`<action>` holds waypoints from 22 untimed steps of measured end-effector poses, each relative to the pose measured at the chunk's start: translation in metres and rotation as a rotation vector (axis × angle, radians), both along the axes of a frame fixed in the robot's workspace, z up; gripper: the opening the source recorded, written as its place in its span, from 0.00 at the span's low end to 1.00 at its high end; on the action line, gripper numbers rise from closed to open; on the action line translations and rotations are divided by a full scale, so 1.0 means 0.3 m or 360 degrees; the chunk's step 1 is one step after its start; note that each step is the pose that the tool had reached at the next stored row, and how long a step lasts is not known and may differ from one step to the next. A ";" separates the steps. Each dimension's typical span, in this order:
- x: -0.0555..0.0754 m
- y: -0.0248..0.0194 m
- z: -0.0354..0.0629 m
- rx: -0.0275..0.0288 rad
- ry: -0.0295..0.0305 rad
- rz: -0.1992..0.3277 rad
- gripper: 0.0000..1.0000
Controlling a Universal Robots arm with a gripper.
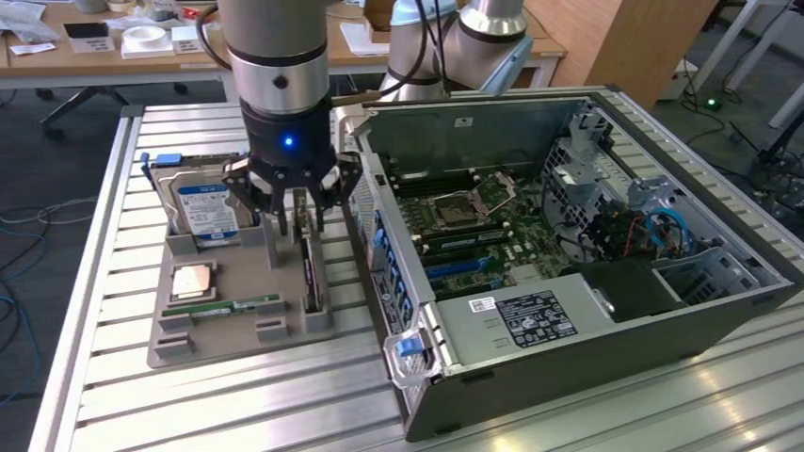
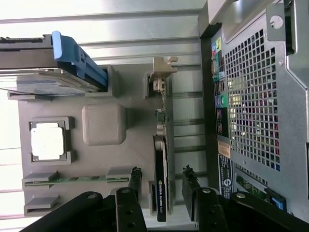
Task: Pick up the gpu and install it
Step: 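Pick up the gpu and move the gpu toward the slot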
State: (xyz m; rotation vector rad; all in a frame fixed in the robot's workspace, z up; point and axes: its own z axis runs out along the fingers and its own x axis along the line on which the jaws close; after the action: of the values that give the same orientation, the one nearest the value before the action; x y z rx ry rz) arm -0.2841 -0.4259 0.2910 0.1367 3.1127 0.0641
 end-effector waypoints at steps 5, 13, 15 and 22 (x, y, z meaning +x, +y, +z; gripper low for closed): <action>0.000 0.000 -0.017 -0.00001 0.00000 0.0000 0.47; 0.000 0.000 -0.033 -0.00004 0.00006 0.0000 0.47; 0.000 0.000 -0.033 -0.00001 0.00002 0.0000 0.47; 0.000 0.000 -0.035 0.00002 -0.00002 0.0000 0.47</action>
State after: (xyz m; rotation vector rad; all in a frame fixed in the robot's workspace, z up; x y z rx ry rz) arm -0.2841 -0.4259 0.2805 0.1367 3.1126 0.0643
